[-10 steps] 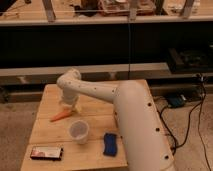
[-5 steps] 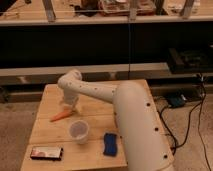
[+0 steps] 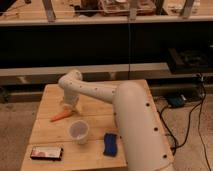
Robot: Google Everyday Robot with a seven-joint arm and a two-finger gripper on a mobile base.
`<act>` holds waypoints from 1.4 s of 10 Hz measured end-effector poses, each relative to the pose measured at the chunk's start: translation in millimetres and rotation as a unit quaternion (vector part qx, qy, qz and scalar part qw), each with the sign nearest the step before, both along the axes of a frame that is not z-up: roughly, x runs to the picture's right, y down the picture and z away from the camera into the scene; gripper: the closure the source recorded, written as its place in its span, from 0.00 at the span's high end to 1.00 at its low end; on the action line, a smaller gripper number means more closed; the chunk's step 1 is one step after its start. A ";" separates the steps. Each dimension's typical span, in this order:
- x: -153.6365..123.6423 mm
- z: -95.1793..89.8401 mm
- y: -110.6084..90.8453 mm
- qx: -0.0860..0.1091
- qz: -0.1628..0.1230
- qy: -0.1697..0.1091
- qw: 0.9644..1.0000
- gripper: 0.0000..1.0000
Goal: Place the pepper in the ceramic cup
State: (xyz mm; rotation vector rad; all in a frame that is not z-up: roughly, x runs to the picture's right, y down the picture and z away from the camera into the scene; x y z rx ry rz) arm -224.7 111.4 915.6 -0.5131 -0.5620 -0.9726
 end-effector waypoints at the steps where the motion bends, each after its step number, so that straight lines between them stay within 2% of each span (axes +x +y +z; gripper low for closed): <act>1: 0.6 0.1 -0.1 -0.004 0.002 0.002 1.000 0.80; 3: -5.0 -4.7 -3.8 -0.033 0.032 0.030 0.998 0.80; 6: -23.7 -18.0 -11.9 -0.061 0.073 0.050 0.994 0.80; 8: -17.5 -19.7 -10.9 -0.088 0.117 0.077 0.986 0.80; 9: -13.8 -20.0 -8.0 -0.096 0.130 0.087 0.983 0.80; 10: -14.3 -20.2 -6.0 -0.099 0.135 0.089 0.982 0.80; 11: -12.6 -21.2 -2.0 -0.108 0.155 0.100 0.977 0.80; 12: -9.3 -21.8 1.6 -0.117 0.181 0.119 0.969 0.80; 13: -9.6 -22.8 4.0 -0.119 0.188 0.122 0.967 0.80; 14: -12.0 -22.8 6.4 -0.119 0.189 0.121 0.967 0.80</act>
